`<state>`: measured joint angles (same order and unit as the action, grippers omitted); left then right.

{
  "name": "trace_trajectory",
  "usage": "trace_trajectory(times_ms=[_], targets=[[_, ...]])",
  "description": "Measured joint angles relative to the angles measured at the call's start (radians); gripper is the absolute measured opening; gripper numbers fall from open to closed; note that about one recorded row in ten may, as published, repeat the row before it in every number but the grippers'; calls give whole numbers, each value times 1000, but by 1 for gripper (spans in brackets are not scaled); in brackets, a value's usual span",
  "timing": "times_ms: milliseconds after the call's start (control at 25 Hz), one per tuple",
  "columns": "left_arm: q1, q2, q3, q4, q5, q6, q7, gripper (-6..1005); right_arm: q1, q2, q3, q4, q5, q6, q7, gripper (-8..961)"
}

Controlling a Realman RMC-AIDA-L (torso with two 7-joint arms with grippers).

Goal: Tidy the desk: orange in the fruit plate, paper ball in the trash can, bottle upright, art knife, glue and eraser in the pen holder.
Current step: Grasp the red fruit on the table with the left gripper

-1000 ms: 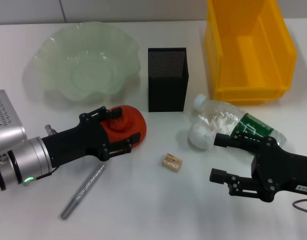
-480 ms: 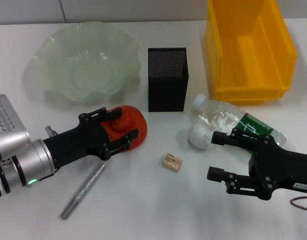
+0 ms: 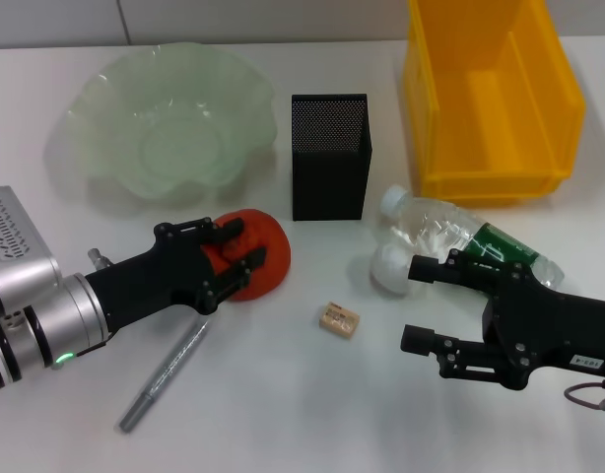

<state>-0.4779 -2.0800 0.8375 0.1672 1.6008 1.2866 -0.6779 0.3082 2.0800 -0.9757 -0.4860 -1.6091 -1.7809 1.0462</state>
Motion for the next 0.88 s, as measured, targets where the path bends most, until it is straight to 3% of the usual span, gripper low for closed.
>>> trace_trajectory(times_ms=[200,520,880], targets=[[3,0,-1,1,-2,-1,4,336,1,0,0,0,0,0,0,770],[6,2,-38,2,-4,13,-7,185,8,0,14,4,1,1,0,770],[34,9,-80,63,-4,128,-128,103,8,0,26,6,2,2,0,771]])
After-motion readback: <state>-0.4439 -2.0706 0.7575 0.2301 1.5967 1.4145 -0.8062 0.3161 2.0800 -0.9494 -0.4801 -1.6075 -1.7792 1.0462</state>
